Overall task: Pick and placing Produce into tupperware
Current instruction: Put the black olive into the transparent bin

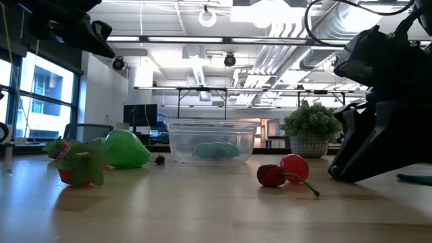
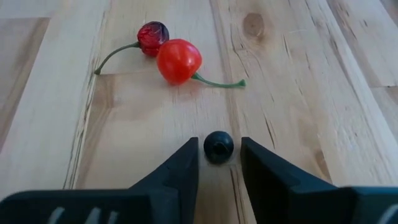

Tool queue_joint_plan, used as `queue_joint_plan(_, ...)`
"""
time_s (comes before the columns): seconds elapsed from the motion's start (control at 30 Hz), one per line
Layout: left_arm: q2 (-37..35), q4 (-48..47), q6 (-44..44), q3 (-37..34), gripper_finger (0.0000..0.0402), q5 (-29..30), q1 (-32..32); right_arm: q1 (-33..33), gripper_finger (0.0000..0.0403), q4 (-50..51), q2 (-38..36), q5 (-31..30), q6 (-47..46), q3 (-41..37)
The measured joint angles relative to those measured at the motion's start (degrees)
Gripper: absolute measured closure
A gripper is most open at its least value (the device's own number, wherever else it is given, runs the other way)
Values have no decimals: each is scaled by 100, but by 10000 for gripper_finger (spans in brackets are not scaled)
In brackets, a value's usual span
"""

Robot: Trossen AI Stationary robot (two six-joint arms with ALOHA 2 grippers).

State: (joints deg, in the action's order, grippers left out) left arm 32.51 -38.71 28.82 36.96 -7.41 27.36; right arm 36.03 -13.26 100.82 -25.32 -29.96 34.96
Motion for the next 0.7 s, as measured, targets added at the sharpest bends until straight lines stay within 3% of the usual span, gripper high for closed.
queue_joint_plan(0.7,0,-1,0,-1,401,0,0,4,314,-129,7,-84,-4,-7)
